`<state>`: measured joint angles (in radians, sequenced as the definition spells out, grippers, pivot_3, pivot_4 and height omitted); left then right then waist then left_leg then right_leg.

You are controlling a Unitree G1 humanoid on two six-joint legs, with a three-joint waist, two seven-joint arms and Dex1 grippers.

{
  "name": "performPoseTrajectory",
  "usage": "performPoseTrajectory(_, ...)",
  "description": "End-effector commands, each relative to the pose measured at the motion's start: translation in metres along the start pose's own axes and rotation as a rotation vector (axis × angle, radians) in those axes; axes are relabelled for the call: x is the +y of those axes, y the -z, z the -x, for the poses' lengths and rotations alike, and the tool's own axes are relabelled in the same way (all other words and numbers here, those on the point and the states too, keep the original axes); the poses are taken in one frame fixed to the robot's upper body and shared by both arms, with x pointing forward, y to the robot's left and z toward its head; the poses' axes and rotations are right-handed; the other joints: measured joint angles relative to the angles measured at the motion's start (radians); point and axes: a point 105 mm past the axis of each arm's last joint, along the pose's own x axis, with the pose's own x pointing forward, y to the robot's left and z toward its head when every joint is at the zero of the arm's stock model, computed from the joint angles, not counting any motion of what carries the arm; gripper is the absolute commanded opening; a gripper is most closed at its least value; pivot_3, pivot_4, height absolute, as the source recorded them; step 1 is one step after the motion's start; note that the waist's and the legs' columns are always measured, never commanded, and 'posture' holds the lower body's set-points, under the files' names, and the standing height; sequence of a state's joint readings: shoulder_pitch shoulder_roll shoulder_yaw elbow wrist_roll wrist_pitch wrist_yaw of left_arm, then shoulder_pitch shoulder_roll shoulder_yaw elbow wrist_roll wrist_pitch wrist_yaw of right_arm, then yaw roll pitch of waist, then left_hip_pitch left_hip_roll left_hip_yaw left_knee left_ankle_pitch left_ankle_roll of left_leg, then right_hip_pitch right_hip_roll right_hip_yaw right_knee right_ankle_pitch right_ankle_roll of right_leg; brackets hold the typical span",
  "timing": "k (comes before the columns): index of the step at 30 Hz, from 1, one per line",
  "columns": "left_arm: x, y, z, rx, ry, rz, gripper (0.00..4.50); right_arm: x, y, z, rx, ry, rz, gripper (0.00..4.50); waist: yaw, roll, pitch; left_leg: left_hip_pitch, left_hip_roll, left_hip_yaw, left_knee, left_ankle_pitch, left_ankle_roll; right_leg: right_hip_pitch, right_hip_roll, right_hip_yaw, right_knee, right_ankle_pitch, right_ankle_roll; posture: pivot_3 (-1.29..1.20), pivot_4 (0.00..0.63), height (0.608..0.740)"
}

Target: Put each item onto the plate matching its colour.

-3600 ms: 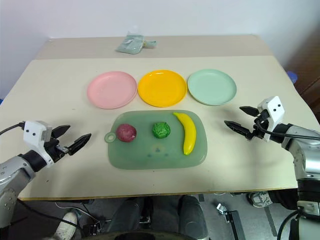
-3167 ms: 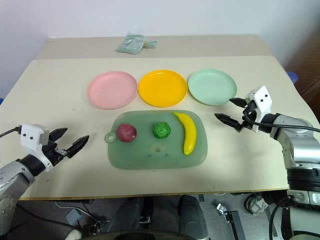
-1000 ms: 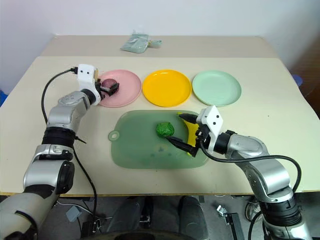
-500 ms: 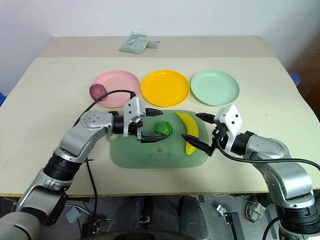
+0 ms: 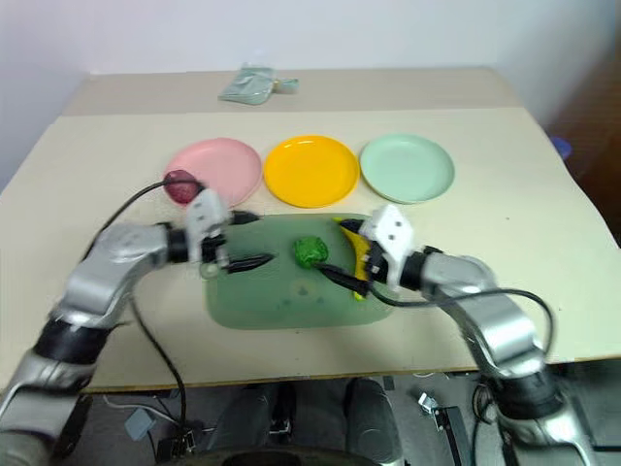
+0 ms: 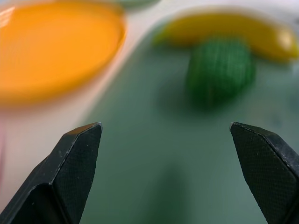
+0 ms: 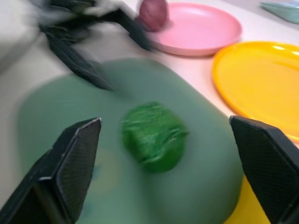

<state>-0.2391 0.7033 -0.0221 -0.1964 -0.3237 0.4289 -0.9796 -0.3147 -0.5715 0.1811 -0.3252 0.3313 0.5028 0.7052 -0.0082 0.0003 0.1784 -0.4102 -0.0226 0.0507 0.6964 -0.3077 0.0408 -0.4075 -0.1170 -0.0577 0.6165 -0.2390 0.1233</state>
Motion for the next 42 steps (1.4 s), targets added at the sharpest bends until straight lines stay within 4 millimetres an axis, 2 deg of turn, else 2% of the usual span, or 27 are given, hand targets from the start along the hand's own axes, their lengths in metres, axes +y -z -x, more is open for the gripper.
performPoseTrajectory(1, -0.01, -0.01, 0.015, -0.034, 0.002, -0.04, 4.48, 0.002, -0.003, -0.01, -0.003, -0.026, 0.062, 4.5, 0.019, 0.0, 0.0, 0.0, -0.001, -0.001, 0.001, 0.0, 0.0, 0.0, -0.001, 0.0, 0.0, 0.0, 0.0, 0.0, 0.15, 0.74)
performPoseTrajectory(6, -0.028, -0.005, 0.018, -0.032, 0.005, -0.005, 4.48, 0.003, 0.008, -0.018, 0.042, -0.068, 0.066, 4.5, 0.024, 0.0, 0.0, 0.0, -0.003, -0.003, 0.003, -0.001, 0.001, 0.002, -0.003, 0.0, -0.001, 0.0, -0.001, 0.0, 0.15, 0.74)
performPoseTrajectory(9, -0.032, -0.004, 0.016, -0.032, 0.001, 0.002, 4.5, 0.001, 0.004, -0.019, 0.021, -0.068, 0.062, 3.72, 0.018, 0.0, 0.0, 0.0, -0.003, -0.003, 0.002, -0.001, 0.0, 0.002, -0.002, 0.0, 0.0, 0.0, 0.0, 0.0, 0.15, 0.74)
performPoseTrajectory(12, -0.033, -0.005, 0.015, -0.036, -0.003, 0.006, 4.5, -0.002, -0.008, -0.017, -0.03, -0.052, 0.064, 2.31, 0.012, 0.0, 0.0, 0.0, -0.002, -0.002, 0.001, 0.0, -0.001, 0.001, -0.001, 0.0, 0.0, 0.0, 0.0, 0.0, 0.15, 0.74)
performPoseTrajectory(13, -0.034, -0.005, 0.014, -0.038, -0.002, 0.007, 4.5, -0.008, -0.017, -0.013, -0.072, -0.026, 0.054, 2.11, 0.012, 0.0, 0.0, 0.0, -0.002, -0.002, 0.001, 0.0, -0.001, 0.001, -0.001, 0.0, 0.0, 0.0, 0.0, 0.0, 0.15, 0.74)
performPoseTrajectory(16, -0.036, -0.006, 0.012, -0.043, 0.0, 0.008, 4.5, -0.021, -0.031, -0.007, -0.137, 0.029, 0.03, 2.11, 0.016, 0.0, 0.0, 0.0, -0.002, -0.001, 0.001, 0.0, -0.001, 0.001, -0.001, 0.0, 0.0, 0.0, 0.0, 0.0, 0.15, 0.74)
performPoseTrajectory(17, -0.037, -0.008, 0.009, -0.054, 0.004, 0.008, 4.5, -0.06, -0.033, -0.005, -0.129, 0.233, 0.034, 2.11, 0.016, 0.0, 0.0, 0.0, -0.002, -0.001, 0.001, 0.0, -0.001, 0.001, -0.001, 0.0, 0.0, 0.0, 0.0, 0.0, 0.15, 0.74)
performPoseTrajectory(18, -0.038, -0.01, 0.007, -0.063, 0.008, 0.009, 4.5, -0.088, -0.035, -0.001, -0.123, 0.381, 0.033, 2.11, 0.014, 0.001, 0.0, 0.0, -0.002, -0.001, 0.001, 0.0, -0.001, 0.002, -0.001, 0.0, 0.0, 0.0, 0.0, 0.0, 0.15, 0.74)
performPoseTrajectory(19, -0.04, -0.012, 0.005, -0.074, 0.011, 0.008, 4.5, -0.125, -0.029, 0.008, -0.074, 0.594, 0.016, 2.11, 0.013, 0.001, 0.0, 0.0, -0.002, -0.001, 0.002, 0.0, -0.001, 0.001, -0.001, 0.0, 0.0, 0.001, 0.0, 0.0, 0.15, 0.74)
performPoseTrajectory(20, -0.041, -0.013, 0.003, -0.084, 0.012, 0.008, 4.5, -0.154, -0.02, 0.02, -0.007, 0.766, 0.009, 2.11, 0.013, 0.001, 0.0, 0.001, -0.002, -0.001, 0.002, 0.0, -0.001, 0.001, -0.001, 0.0, 0.002, 0.001, 0.0, 0.0, 0.15, 0.74)
performPoseTrajectory(22, -0.041, -0.016, 0.002, -0.095, 0.012, 0.01, 4.5, -0.182, -0.003, 0.035, 0.08, 0.94, -0.026, 2.11, 0.022, 0.0, 0.0, 0.0, -0.003, -0.001, 0.002, 0.0, -0.002, 0.0, -0.002, 0.0, 0.003, 0.0, -0.001, 0.0, 0.15, 0.74)
performPoseTrajectory(24, -0.042, -0.019, 0.001, -0.113, 0.012, 0.014, 4.5, -0.19, 0.003, 0.035, 0.088, 0.967, -0.056, 2.11, 0.019, 0.0, -0.001, 0.0, -0.003, -0.003, -0.001, 0.001, -0.002, -0.001, -0.001, -0.001, 0.002, 0.0, -0.001, 0.0, 0.15, 0.74)
performPoseTrajectory(28, -0.043, -0.018, 0.0, -0.117, 0.011, 0.017, 4.5, -0.195, 0.012, 0.026, 0.08, 0.958, -0.09, 2.11, -0.01, 0.001, 0.0, 0.001, -0.003, 0.001, -0.008, 0.002, -0.003, -0.001, -0.001, -0.001, -0.001, 0.0, -0.001, 0.0, 0.15, 0.74)
performPoseTrajectory(30, -0.043, -0.018, 0.0, -0.117, 0.007, 0.017, 4.5, -0.196, 0.011, 0.025, 0.057, 0.951, -0.094, 3.1, -0.017, 0.003, 0.001, 0.001, -0.002, 0.003, -0.01, 0.003, -0.005, -0.002, 0.0, 0.0, -0.001, 0.0, 0.0, 0.0, 0.15, 0.74)
performPoseTrajectory(31, -0.043, -0.018, -0.001, -0.118, 0.005, 0.017, 4.5, -0.196, 0.008, 0.026, 0.038, 0.942, -0.077, 3.31, -0.017, 0.003, 0.001, 0.002, -0.002, 0.003, -0.01, 0.004, -0.005, -0.002, 0.0, 0.0, -0.001, 0.0, 0.0, 0.0, 0.15, 0.74)
performPoseTrajectory(33, -0.043, -0.018, -0.001, -0.118, 0.001, 0.02, 4.5, -0.193, -0.004, 0.028, -0.024, 0.909, -0.034, 4.35, -0.016, 0.003, 0.001, 0.002, -0.001, 0.003, -0.011, 0.004, -0.006, -0.001, 0.001, 0.0, -0.001, 0.0, 0.0, 0.0, 0.15, 0.74)
performPoseTrajectory(34, -0.043, -0.018, 0.0, -0.118, -0.001, 0.021, 4.5, -0.189, -0.01, 0.028, -0.064, 0.873, -0.028, 4.47, -0.015, 0.003, 0.001, 0.002, -0.001, 0.002, -0.011, 0.004, -0.006, -0.001, 0.001, 0.0, -0.001, 0.0, 0.0, 0.0, 0.15, 0.74)
performPoseTrajectory(36, -0.043, -0.018, 0.0, -0.117, -0.004, 0.024, 4.5, -0.174, -0.021, 0.03, -0.135, 0.75, -0.016, 4.47, -0.011, 0.003, 0.001, 0.002, -0.001, 0.002, -0.011, 0.004, -0.006, -0.001, 0.001, 0.0, -0.001, 0.0, 0.0, 0.0, 0.15, 0.74)
performPoseTrajectory(38, -0.043, -0.016, 0.001, -0.115, -0.004, 0.026, 4.5, -0.148, -0.023, 0.029, -0.15, 0.572, -0.018, 4.47, -0.001, 0.003, 0.001, 0.002, -0.001, 0.001, -0.011, 0.004, -0.006, -0.001, 0.001, 0.0, -0.001, 0.0, 0.0, 0.0, 0.15, 0.74)
performPoseTrajectory(40, -0.043, -0.015, 0.001, -0.107, 0.001, 0.024, 4.5, -0.111, -0.016, 0.028, -0.121, 0.351, -0.045, 4.47, 0.008, 0.003, 0.001, 0.002, -0.001, 0.0, -0.011, 0.004, -0.006, 0.0, 0.001, -0.001, -0.002, 0.0, 0.0, 0.0, 0.15, 0.74)
performPoseTrajectory(42, -0.042, -0.014, 0.001, -0.103, 0.002, 0.023, 4.5, -0.08, -0.009, 0.03, -0.087, 0.203, -0.077, 4.47, 0.013, 0.003, 0.001, 0.002, -0.001, 0.0, -0.01, 0.003, -0.005, 0.001, 0.0, -0.001, -0.002, 0.0, 0.0, 0.0, 0.15, 0.74)
